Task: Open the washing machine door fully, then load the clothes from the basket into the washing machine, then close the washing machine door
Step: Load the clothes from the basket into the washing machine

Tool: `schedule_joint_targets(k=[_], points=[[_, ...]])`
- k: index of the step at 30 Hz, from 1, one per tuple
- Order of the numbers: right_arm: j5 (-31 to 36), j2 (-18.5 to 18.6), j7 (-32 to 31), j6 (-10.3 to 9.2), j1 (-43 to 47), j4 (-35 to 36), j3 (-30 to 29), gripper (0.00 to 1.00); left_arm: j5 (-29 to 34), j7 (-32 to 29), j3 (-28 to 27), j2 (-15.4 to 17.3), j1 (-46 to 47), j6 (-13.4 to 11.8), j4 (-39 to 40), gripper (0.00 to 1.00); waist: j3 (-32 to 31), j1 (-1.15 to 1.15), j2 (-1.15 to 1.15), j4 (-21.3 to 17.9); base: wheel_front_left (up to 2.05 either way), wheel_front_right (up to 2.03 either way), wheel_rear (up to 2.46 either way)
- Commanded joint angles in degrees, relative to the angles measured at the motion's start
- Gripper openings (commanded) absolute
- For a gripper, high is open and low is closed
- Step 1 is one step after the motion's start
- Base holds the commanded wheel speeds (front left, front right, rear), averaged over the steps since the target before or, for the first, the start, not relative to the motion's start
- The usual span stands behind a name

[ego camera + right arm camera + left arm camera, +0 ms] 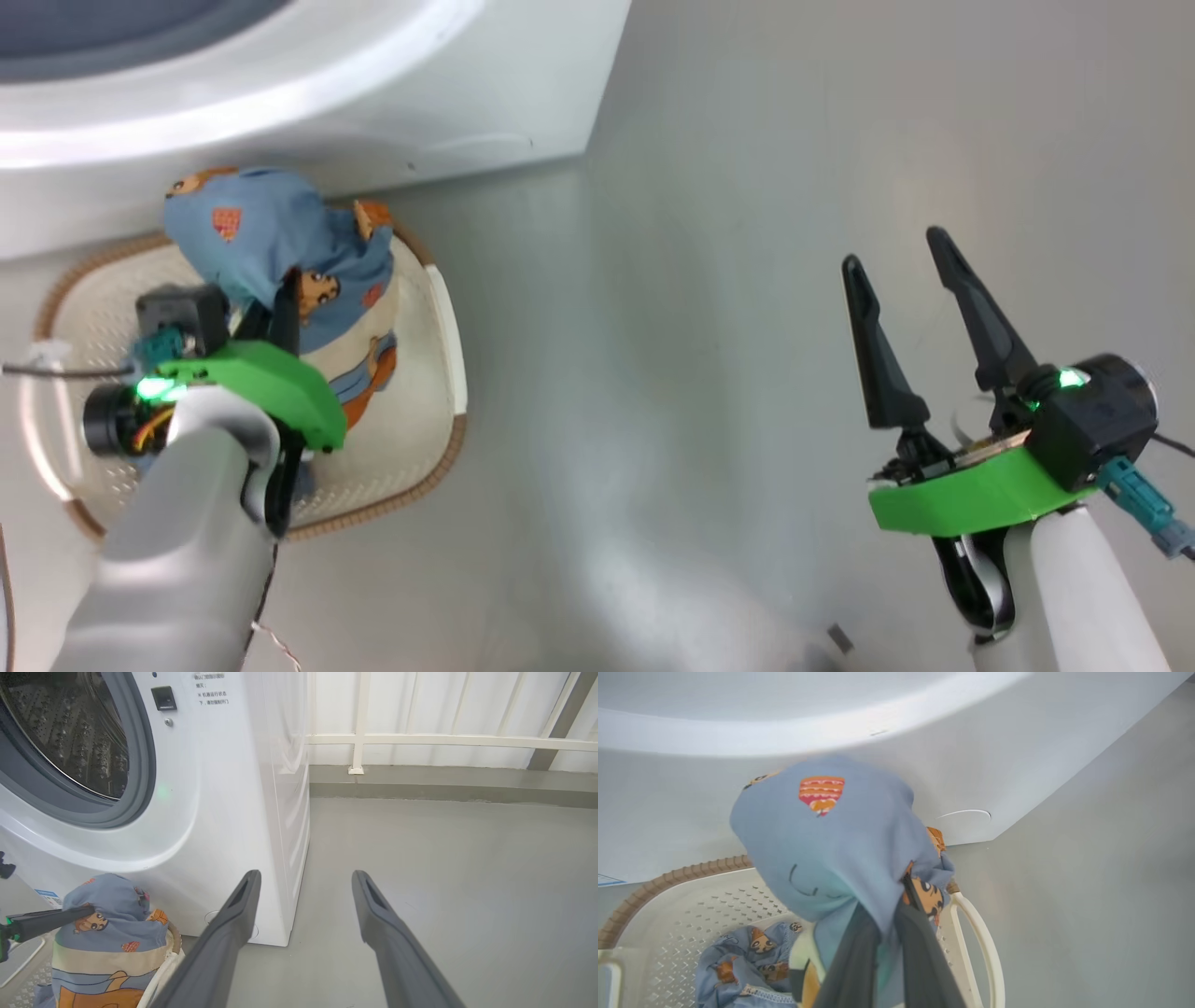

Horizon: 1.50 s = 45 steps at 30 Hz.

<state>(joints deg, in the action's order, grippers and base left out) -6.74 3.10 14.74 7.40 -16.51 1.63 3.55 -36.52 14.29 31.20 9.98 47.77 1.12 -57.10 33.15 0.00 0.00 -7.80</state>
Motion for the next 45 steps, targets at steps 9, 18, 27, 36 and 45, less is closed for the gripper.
schedule_joint_targets(k=[9,18,27,36,45], points=[[1.21,-0.23,0.26,0.09,5.48,-1.84,0.46,1.0,7.18,0.71,-9.77,4.56,-13.02,-4.35,15.93,0.0,-12.9,0.0,0.0,4.52,0.0,0.0,0.0],[2.45,-0.23,0.26,0.09,10.28,-3.56,-0.28,1.0,13.3,0.71,-16.37,5.92,-27.75,-7.14,34.01,0.0,-21.14,0.0,0.0,7.45,0.0,0.0,0.0],[2.53,-0.23,-0.48,0.09,15.04,-3.54,-0.54,1.0,15.04,0.68,-18.58,7.04,-40.93,-10.33,46.37,0.0,-28.11,0.0,0.0,9.3,0.0,0.0,0.0],[2.04,-0.23,-2.96,0.09,19.7,-1.07,-0.69,1.0,16.05,-2.46,-17.83,8.28,-50.3,-13.8,57.04,0.0,-33.31,0.0,0.0,10.24,0.0,0.0,0.0],[1.72,-0.23,-4.45,0.09,21.86,1.4,-0.96,1.0,16.37,-4.61,-17.47,8.92,-54.04,-15.59,62.96,0.0,-34.59,0.0,0.0,9.9,0.0,0.0,0.0]])
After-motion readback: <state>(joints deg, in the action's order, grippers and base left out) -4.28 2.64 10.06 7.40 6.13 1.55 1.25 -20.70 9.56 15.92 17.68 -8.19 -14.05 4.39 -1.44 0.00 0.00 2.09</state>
